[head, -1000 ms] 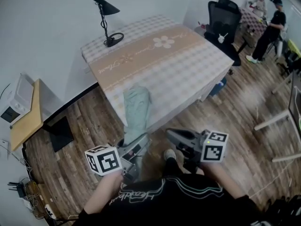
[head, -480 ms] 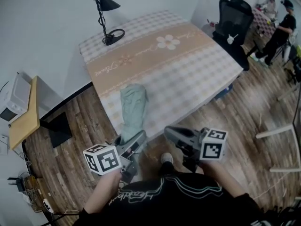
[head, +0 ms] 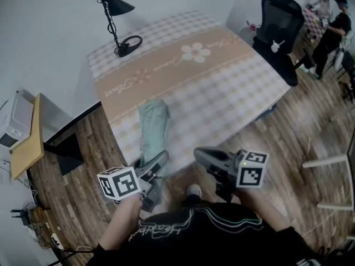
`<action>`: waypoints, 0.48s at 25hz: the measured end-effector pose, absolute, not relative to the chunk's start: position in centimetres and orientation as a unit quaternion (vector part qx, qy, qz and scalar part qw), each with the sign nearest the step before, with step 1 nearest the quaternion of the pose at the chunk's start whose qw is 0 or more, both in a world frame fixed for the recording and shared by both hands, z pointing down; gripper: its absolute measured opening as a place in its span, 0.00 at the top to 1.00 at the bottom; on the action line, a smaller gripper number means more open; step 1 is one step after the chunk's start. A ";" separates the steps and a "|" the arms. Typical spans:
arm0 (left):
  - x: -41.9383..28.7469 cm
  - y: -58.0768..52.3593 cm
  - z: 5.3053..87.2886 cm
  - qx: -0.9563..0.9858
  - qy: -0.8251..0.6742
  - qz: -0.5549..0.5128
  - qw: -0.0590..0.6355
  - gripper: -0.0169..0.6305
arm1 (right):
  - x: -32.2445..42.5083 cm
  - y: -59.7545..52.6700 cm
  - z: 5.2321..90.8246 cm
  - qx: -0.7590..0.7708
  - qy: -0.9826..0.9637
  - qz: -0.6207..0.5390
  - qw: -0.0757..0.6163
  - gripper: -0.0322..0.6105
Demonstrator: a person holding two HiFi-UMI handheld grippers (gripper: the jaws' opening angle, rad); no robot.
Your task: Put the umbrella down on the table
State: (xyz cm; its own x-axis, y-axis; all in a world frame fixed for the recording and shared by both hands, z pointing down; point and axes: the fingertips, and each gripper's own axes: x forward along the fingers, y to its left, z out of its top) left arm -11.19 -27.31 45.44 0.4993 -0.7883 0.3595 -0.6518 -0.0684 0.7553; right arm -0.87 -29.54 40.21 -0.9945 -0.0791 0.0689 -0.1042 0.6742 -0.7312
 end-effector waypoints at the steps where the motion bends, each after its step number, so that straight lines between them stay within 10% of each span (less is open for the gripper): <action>1: -11.2 -27.9 45.7 0.726 -0.498 -0.070 0.470 0.59 | -0.7 -30.1 40.4 0.050 -0.914 0.402 0.017 0.93; 12: -12.7 -33.2 50.2 0.701 -0.529 -0.020 0.477 0.59 | -0.4 -35.9 42.1 0.049 -0.906 0.419 0.025 0.93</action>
